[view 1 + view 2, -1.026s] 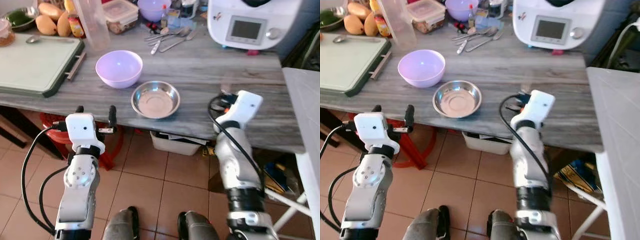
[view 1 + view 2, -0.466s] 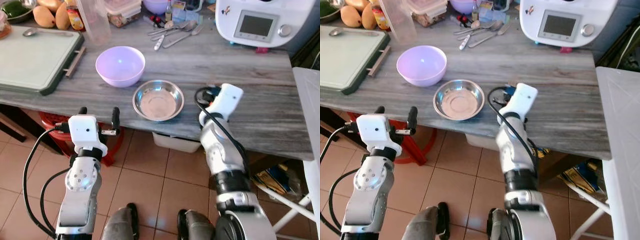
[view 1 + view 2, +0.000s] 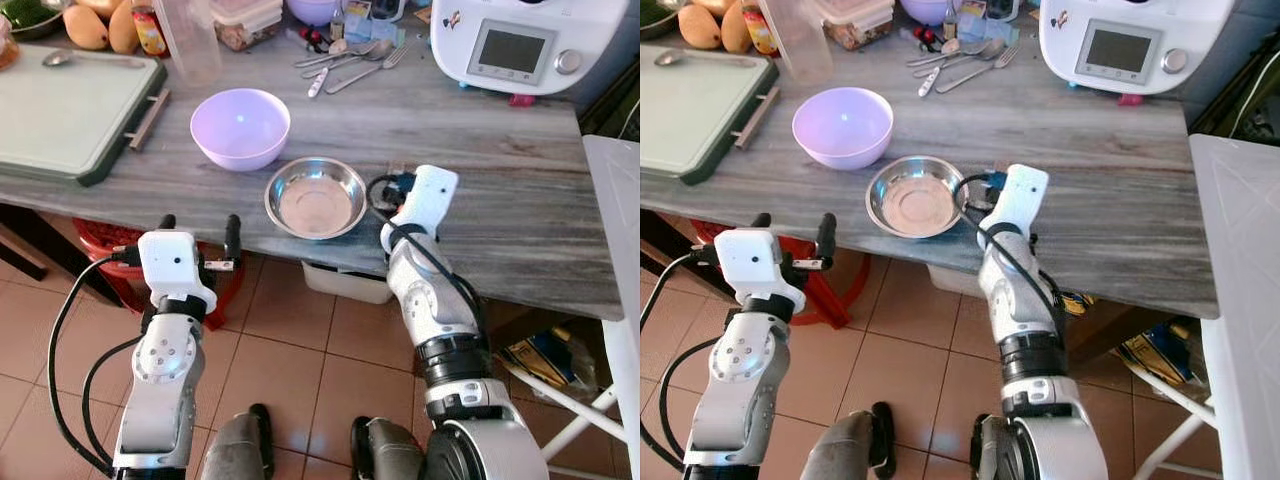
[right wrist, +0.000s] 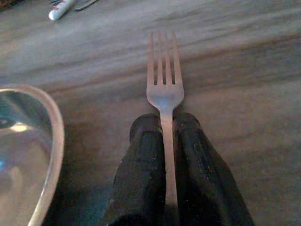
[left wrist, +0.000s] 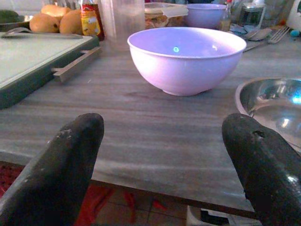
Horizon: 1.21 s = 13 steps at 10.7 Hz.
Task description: Setting the table
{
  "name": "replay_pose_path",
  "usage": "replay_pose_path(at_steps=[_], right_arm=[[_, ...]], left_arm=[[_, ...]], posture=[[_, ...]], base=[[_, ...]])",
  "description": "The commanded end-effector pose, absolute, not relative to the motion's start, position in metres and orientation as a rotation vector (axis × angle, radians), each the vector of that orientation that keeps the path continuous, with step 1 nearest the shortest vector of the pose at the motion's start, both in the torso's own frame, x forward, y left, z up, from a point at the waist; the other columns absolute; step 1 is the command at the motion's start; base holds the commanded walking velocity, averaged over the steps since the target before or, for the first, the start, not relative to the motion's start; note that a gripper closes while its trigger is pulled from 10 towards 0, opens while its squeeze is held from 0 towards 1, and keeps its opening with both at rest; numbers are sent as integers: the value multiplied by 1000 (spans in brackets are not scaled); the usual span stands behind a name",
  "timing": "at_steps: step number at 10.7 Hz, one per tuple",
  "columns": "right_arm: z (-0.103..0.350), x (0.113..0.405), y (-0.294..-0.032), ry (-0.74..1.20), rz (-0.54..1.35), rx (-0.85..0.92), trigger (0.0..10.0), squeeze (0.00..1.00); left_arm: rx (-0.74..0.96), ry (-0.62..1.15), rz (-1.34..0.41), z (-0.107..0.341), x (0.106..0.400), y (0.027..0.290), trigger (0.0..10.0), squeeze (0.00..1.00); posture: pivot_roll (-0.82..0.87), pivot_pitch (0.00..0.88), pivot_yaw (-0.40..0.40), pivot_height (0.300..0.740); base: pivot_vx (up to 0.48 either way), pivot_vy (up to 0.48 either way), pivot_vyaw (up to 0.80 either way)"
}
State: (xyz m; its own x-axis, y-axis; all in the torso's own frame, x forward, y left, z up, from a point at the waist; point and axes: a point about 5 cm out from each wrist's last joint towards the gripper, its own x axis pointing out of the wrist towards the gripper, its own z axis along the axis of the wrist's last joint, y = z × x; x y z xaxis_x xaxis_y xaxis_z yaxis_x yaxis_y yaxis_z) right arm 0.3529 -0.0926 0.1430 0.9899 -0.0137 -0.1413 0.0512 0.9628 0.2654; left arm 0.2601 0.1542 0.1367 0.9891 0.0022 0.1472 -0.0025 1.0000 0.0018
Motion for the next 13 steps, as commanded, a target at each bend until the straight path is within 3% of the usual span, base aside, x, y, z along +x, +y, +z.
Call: replay_pose_path(at_steps=[1,5,6,7,13], right_arm=[[126,346,-87,213,-24,277,10000,0],[123,345,-89,231,-25,253,10000,0],[123,345,-89,231,-19,265,10000,388],[123,344,-89,231,-23,260,10000,1000],[125,345,-95,200,-61,238,10000,1000]], left_arm=[[2,-139,-4,135,260,154,10000,0],[5,-138,-10,136,260,153,10000,0],[6,-139,-12,136,260,153,10000,0],[6,-139,-12,137,261,153,10000,0],[9,-145,-11,139,263,154,10000,0]], posture=[[-16,239,-12,740],[-12,244,-4,740],[-9,245,-3,740],[-9,245,-1,740],[-5,244,2,740]], base=[[0,0,0],[0,0,0],[0,0,0],[0,0,0],[0,0,0]])
